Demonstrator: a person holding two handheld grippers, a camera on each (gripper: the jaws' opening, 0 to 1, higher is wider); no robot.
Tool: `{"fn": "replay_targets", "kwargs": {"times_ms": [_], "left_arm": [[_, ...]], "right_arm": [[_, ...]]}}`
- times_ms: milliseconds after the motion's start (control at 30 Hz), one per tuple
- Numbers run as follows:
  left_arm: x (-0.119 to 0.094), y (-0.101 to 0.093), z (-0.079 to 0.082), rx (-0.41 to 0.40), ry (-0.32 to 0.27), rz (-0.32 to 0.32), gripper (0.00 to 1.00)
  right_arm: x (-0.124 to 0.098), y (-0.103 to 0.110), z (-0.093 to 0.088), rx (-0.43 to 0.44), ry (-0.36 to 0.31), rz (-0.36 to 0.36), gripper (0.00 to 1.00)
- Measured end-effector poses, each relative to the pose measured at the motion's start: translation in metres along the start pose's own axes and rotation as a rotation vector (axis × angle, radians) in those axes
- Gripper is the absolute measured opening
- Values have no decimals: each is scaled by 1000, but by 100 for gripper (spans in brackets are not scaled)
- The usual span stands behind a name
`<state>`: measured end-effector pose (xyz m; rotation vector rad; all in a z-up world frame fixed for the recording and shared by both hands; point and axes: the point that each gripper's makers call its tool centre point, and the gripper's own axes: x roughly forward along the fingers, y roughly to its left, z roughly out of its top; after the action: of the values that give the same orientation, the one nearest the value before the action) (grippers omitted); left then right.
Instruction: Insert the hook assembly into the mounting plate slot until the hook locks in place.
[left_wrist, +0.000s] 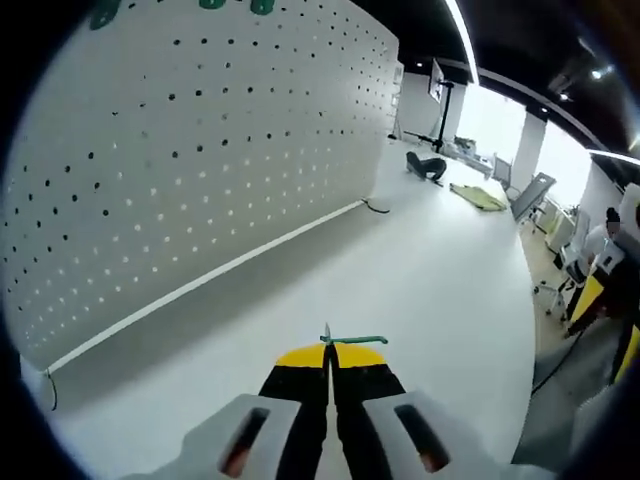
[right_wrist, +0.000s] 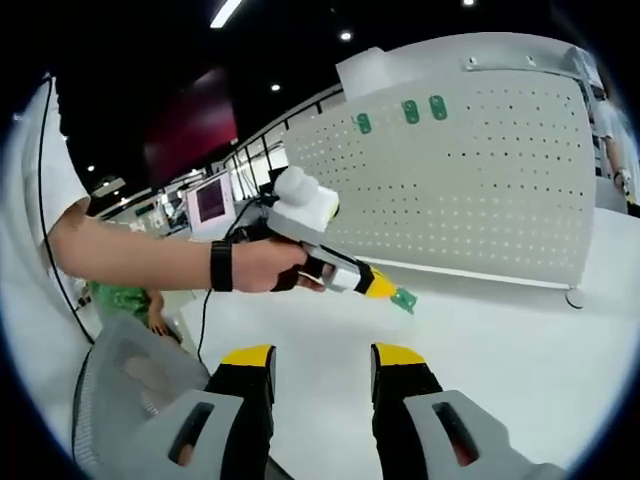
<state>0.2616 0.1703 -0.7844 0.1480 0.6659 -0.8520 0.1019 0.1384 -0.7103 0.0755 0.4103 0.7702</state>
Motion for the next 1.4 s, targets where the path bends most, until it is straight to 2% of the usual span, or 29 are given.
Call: {"fn": "replay_targets", "kwargs": {"times_ms": [133,167,567,900,1167,1400], "left_arm": [[-12,-5,-2,-48,1,10,1],[-16,-9,1,-68,-15,3,1],[-47,-22,-2,-95,-29,6,1],[-80,-37,-12,-121,-10,-17,1],[-108,-44,-18,-144,-37,-34,1],[-131,-57,-20,-154,-62,-67,1]], "right_arm": [[0,2,2,-23,-3,2,38],[0,4,2,-31,-2,3,38],[0,19,5,-58,-1,29,37],[4,31,9,-76,-8,30,37],[13,48,16,-92,-22,28,36],[25,60,13,-117,-6,38,35]]}}
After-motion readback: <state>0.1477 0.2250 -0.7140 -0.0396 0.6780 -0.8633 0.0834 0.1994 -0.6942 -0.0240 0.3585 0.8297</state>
